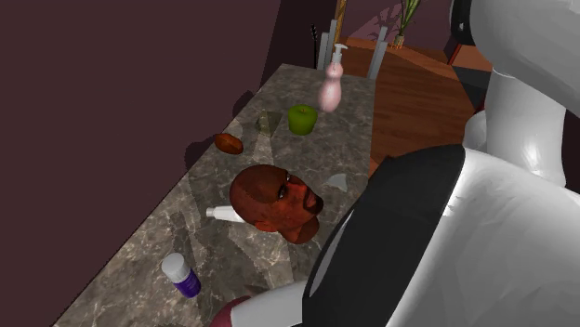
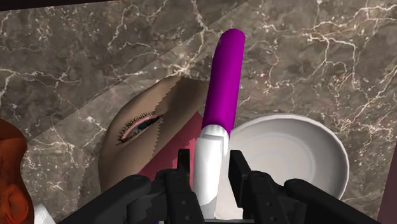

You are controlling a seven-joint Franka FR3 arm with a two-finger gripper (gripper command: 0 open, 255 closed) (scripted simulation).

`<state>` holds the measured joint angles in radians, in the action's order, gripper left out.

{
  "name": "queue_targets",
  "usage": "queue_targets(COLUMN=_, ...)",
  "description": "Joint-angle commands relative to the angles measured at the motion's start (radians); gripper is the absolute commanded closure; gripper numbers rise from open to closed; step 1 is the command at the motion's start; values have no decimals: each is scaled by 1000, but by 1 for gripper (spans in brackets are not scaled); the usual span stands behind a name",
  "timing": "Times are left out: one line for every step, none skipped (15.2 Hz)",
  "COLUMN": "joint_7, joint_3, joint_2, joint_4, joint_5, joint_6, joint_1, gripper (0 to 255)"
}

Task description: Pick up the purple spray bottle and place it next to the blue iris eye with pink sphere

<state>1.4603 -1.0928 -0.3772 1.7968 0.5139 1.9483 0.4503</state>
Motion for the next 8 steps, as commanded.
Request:
queue_targets(joint_7=0, joint_3=2, joint_2=-1, joint_4=3, joint_5=0, joint_6=-2, joint_1=-1, gripper=255)
queue_targets(joint_7=1, joint_3=3, joint_2=-2, joint_4=3, joint_5=1, joint_6=-2, joint_1=0, gripper=0)
queue_targets(joint_7=1, joint_3=3, joint_2=-2, joint_4=4, joint_5=1, joint_6=-1, joint_1=-1, gripper=0)
queue_targets(joint_7=1, joint_3=2, joint_2=-1, joint_4=4, joint_5=1, joint_6=-1, joint_1=-1, gripper=0)
queue_targets(joint_7=1, joint_3=2, joint_2=-1, joint_4=4, joint_5=1, joint_6=-1, joint_1=-1, gripper=0)
queue_targets(joint_7=1, joint_3=3, joint_2=-1, joint_4=4, joint_5=1, joint_6=-1, joint_1=-1, gripper=0)
queue_targets(joint_7=0, joint_3=2, joint_2=-1, joint_4=3, joint_5=0, joint_6=-2, joint_1=-1, gripper=0)
queue_targets(joint_7=-10, joint_3=-9, joint_2=13, joint_4=-16, joint_5=-16, joint_6=-28, joint_1=-6, gripper=0)
